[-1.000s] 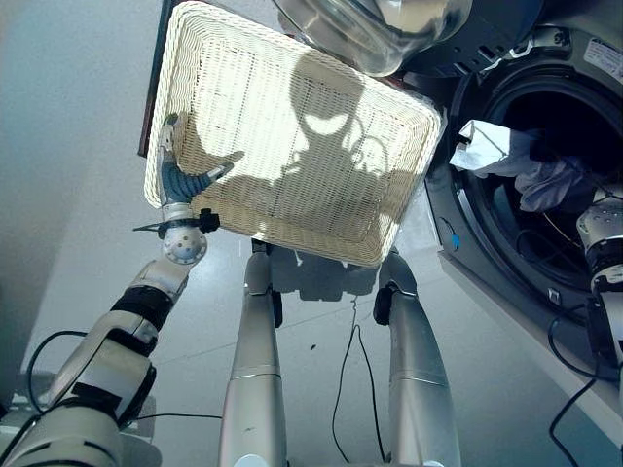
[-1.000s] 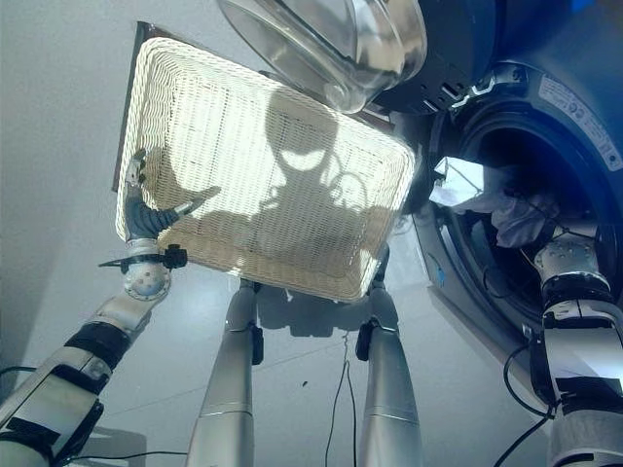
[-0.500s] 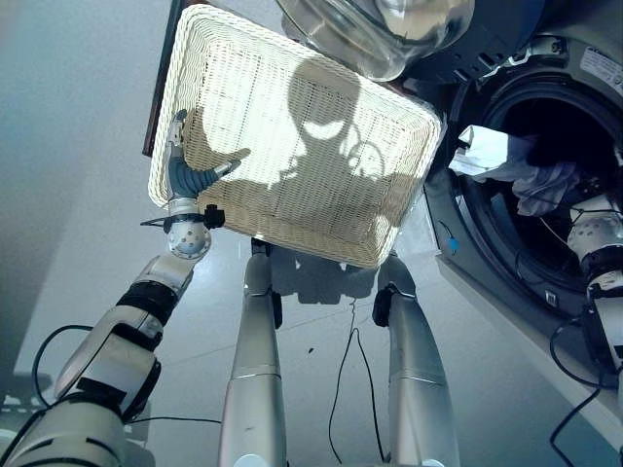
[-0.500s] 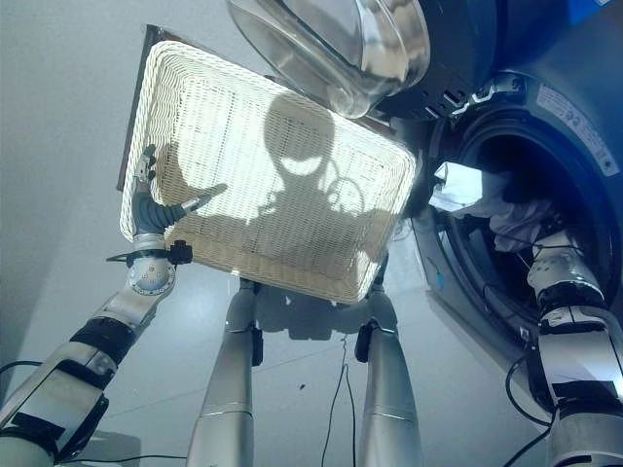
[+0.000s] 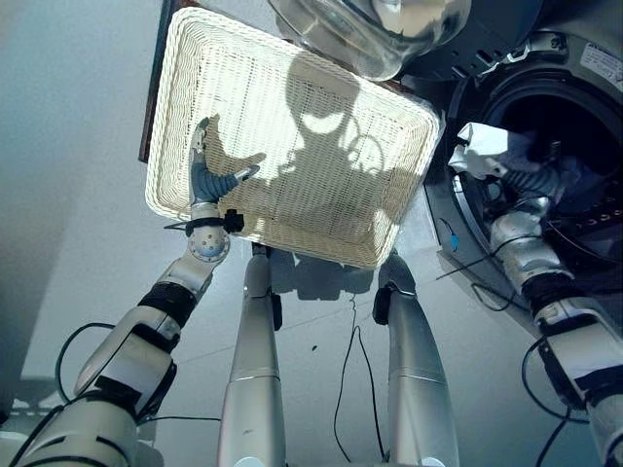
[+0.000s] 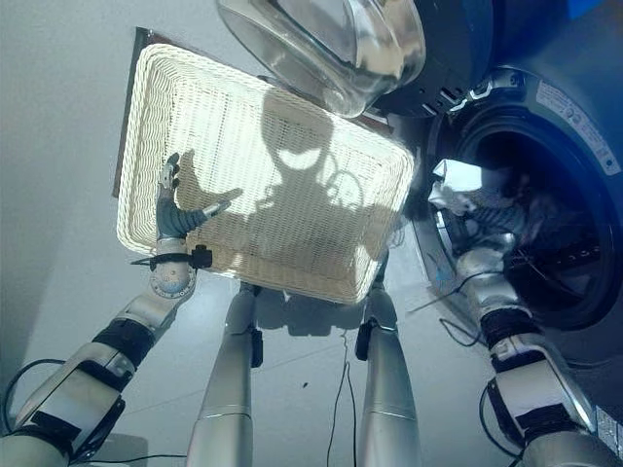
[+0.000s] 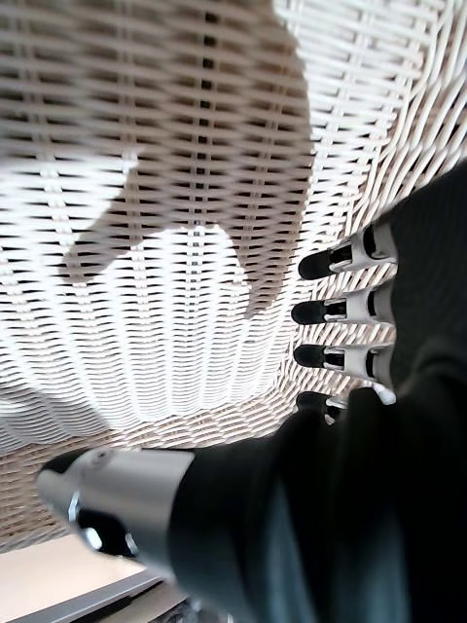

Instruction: Put the clothes into the washing machine.

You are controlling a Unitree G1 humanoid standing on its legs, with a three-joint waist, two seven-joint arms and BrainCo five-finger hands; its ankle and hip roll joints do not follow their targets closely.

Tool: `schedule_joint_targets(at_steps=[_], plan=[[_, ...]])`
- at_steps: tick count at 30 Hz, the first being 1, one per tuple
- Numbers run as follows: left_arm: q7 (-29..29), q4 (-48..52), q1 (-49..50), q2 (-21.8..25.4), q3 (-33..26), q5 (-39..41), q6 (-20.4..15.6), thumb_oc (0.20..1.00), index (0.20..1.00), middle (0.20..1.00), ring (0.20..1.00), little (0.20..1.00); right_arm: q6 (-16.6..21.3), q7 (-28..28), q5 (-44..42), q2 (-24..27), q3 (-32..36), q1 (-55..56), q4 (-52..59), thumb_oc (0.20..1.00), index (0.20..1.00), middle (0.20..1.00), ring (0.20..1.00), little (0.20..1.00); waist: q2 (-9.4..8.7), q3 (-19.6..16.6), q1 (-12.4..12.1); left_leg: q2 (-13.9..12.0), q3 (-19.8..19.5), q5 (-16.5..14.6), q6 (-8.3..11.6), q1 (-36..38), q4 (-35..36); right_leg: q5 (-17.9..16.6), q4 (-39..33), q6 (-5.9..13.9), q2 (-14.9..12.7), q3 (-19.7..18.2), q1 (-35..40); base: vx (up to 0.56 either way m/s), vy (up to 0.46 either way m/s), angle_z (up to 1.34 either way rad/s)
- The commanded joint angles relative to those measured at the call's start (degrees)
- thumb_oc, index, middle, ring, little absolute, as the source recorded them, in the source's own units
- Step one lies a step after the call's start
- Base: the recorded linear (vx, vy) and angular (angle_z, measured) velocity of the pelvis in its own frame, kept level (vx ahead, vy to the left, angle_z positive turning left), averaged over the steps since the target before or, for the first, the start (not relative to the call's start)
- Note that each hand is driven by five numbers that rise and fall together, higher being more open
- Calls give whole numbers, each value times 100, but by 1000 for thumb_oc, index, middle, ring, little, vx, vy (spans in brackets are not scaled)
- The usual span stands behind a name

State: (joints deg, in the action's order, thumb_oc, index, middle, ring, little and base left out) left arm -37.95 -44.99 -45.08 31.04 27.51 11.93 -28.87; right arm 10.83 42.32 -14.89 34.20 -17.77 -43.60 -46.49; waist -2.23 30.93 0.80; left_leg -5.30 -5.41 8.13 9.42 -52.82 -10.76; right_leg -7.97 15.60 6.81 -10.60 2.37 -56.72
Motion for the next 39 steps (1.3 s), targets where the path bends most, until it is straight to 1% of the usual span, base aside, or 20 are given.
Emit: schedule_joint_targets(at_steps=[1,6,11,15,16,21,22,24,27,28,29,30,31,32,33,34,35,36,37,39], plan=[[-116,12,153,-288,-396,-279,-54,1000,1000,1000,1000,1000,20,147,728,143,-193,375,371,1000,1000,1000,1000,1000,7,-114,120,528,358,-315,-592,134,-359,-352,-326,112,318,276,378,-53,80,-7],[78,-151,417,-376,-505,-387,106,1000,1000,1000,1000,1000,46,-5,1315,-179,-384,860,523,1000,1000,1000,1000,1000,-20,-114,135,505,418,-393,-604,591,-346,-283,-335,95,275,248,802,-39,41,-1],[481,-494,868,-469,-637,-345,260,1000,1000,1000,1000,1000,84,-97,1561,-476,-462,1330,424,1000,1000,1000,1000,1000,-42,-114,88,410,479,-486,-607,1430,-214,-154,-394,91,215,242,1579,-18,4,1],[753,-687,1385,-630,-743,-422,190,1000,1000,1000,1000,1000,159,-128,1806,-642,-415,1751,275,1000,1000,1000,1000,1000,-18,-114,14,337,536,-514,-590,2113,-15,-78,-499,120,151,227,2214,-12,-16,-5],[911,-817,1667,-730,-729,-509,159,1000,1000,1000,1000,1000,261,-183,1873,-697,-375,1961,57,1000,1000,1000,1000,1000,11,-114,-59,317,553,-520,-575,2527,137,-53,-609,147,90,246,2618,2,-60,-6],[1422,-1177,2298,-881,-734,-612,82,1000,1000,1000,1000,1000,400,-327,2078,-809,-285,2419,-186,1000,1000,1000,1000,1000,108,-114,-186,317,537,-513,-541,3450,465,-11,-859,202,-39,293,3538,19,-23,0],[1676,-1418,2693,-925,-772,-610,-18,1000,1000,1000,1000,1000,456,-507,2191,-874,-248,2737,-272,1000,1000,1000,1000,1000,132,-319,-214,298,547,-495,-506,3835,646,-13,-1049,214,-68,323,3954,118,-23,11],[1965,-1578,2998,-964,-852,-539,3,1000,1000,1000,1000,1000,446,-804,2170,-926,-219,2992,-342,1000,1000,1000,1000,1000,131,-574,-220,269,585,-484,-476,4073,781,-4,-1214,209,-76,353,4238,138,-22,11],[2497,-1945,3365,-1065,-1023,-412,113,1000,1000,1000,1000,1000,472,-1379,2144,-1091,-204,3349,-702,1000,1000,1000,1000,1000,124,-1042,-202,209,646,-430,-428,4499,1039,23,-1471,195,-57,385,4724,130,-9,9],[2577,-1982,3402,-1077,-1045,-389,143,1000,1000,1000,1000,1000,454,-1471,2091,-1113,-201,3386,-747,1000,1000,1000,1000,1000,124,-1089,-199,202,653,-422,-421,4541,1069,27,-1498,194,-55,391,4768,160,-5,7],[2805,-2162,3546,-1135,-1089,-361,237,1000,1000,1000,1000,1000,455,-1816,1903,-1234,-156,3523,-1046,1000,1000,1000,1000,1000,117,-1337,-194,169,667,-388,-407,4713,1168,22,-1595,192,-50,403,4963,139,-9,5],[2932,-2259,3624,-1163,-1120,-314,277,1000,1000,1000,1000,1000,441,-2013,1874,-1299,-106,3586,-1240,1000,1000,1000,1000,1000,117,-1470,-195,156,676,-375,-401,4803,1216,19,-1647,195,-51,408,5059,160,-4,-1],[3014,-2309,3672,-1181,-1143,-286,306,1000,1000,1000,1000,1000,404,-2091,1897,-1337,-76,3621,-1364,1000,1000,1000,1000,1000,119,-1549,-200,148,682,-366,-398,4866,1255,15,-1685,196,-50,415,5125,162,12,3],[3267,-2429,3770,-1247,-1225,-180,443,1000,1000,1000,1000,1000,286,-2306,1905,-1436,-14,3694,-1721,1000,1000,1000,1000,1000,134,-1778,-223,121,706,-339,-393,5022,1371,0,-1780,202,-51,443,5290,119,12,5],[3267,-2429,3770,-1247,-1225,-180,443,1000,1000,1000,1000,1000,286,-2306,1905,-1436,-14,3694,-1721,1000,1000,1000,1000,1000,134,-1778,-223,121,706,-339,-393,5022,1371,0,-1780,202,-51,443,5290,155,17,9],[3391,-2479,3826,-1275,-1278,-172,527,1000,1000,1000,1000,1000,223,-2472,1813,-1491,37,3735,-1949,1000,1000,1000,1000,1000,148,-1905,-243,97,727,-323,-385,5129,1447,-4,-1836,208,-57,481,5402,185,18,14],[3715,-2587,3941,-1340,-1363,-168,769,1000,1000,1000,1000,1000,-24,-2863,1549,-1600,197,3813,-2326,1000,1000,1000,1000,1000,173,-2172,-286,74,733,-326,-377,5276,1520,3,-1913,209,-59,535,5581,206,21,14],[3756,-2607,3958,-1350,-1378,-161,816,1000,1000,1000,1000,1000,-51,-2917,1532,-1618,224,3825,-2380,1000,1000,1000,1000,1000,178,-2212,-291,70,734,-329,-376,5303,1530,6,-1924,208,-56,540,5612,238,30,4],[4209,-2700,4027,-1400,-1471,45,986,1000,1000,1000,1000,1000,-326,-3149,1366,-1699,376,3865,-2613,1000,1000,1000,1000,1000,196,-2386,-303,65,741,-348,-378,5411,1567,38,-1947,195,-50,541,5723,158,26,-1],[4548,-2827,4130,-1435,-1619,34,1080,1000,1000,1000,1000,1000,-644,-3345,1397,-1751,548,3901,-2889,1000,1000,1000,1000,1000,200,-2531,-319,61,761,-416,-386,5556,1562,105,-1951,178,-45,531,5870,157,21,1]])
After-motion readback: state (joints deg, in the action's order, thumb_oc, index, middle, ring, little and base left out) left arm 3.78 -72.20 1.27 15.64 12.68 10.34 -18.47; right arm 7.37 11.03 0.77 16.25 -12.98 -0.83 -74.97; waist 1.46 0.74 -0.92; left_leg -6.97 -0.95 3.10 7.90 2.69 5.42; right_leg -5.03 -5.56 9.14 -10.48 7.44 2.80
